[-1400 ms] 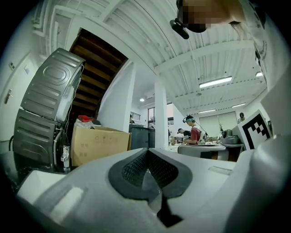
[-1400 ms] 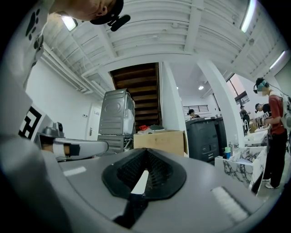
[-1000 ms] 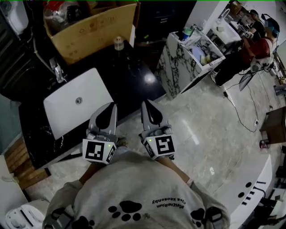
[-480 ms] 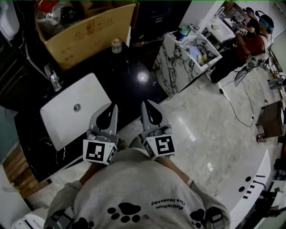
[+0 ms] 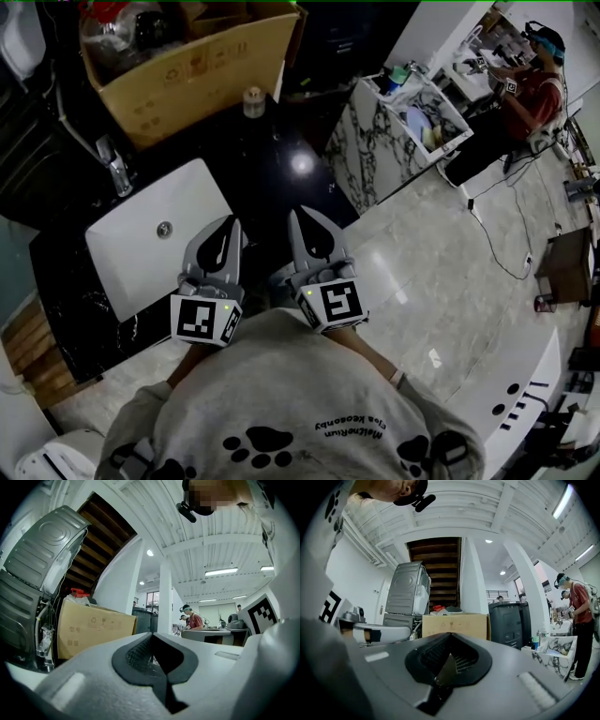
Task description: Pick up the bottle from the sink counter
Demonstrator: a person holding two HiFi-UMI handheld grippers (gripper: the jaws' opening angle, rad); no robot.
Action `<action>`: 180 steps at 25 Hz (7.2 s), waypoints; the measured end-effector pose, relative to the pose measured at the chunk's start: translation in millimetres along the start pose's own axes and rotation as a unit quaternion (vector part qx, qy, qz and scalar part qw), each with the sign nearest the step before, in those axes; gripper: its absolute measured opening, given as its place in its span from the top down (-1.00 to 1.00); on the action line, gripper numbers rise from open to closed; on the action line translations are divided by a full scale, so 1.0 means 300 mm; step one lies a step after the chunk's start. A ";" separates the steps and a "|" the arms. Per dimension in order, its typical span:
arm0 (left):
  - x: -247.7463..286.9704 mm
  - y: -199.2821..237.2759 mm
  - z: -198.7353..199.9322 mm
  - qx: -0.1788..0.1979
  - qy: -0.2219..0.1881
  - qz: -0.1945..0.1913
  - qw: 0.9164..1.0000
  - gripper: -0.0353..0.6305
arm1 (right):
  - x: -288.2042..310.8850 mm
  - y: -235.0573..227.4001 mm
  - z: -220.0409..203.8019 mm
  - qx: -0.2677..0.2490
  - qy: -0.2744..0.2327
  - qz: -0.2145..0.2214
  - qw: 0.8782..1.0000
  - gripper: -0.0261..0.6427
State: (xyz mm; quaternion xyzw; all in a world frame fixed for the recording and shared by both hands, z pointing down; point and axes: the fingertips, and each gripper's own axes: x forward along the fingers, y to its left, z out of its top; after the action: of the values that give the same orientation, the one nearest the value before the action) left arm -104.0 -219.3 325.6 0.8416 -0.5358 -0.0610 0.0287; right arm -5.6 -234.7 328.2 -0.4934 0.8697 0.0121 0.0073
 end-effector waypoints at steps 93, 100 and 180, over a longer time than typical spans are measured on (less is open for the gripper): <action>0.823 0.460 -0.480 -0.047 0.080 0.152 0.984 0.90 | 1.198 -0.400 -0.653 -0.029 0.163 0.196 0.966 0.07; 0.825 0.488 -0.490 -0.050 0.085 0.162 0.982 0.90 | 1.249 -0.380 -0.678 -0.027 0.178 0.202 0.963 -0.04; 0.222 0.126 -0.057 0.001 0.010 0.021 1.000 0.90 | 0.372 -0.160 -0.114 0.006 0.111 0.043 0.993 -0.08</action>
State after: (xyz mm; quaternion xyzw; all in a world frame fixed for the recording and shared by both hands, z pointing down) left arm -107.7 -296.0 342.1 0.8309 -0.5530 -0.0514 0.0342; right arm -21.7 -355.9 358.8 -0.4539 0.8856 -0.0472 -0.0867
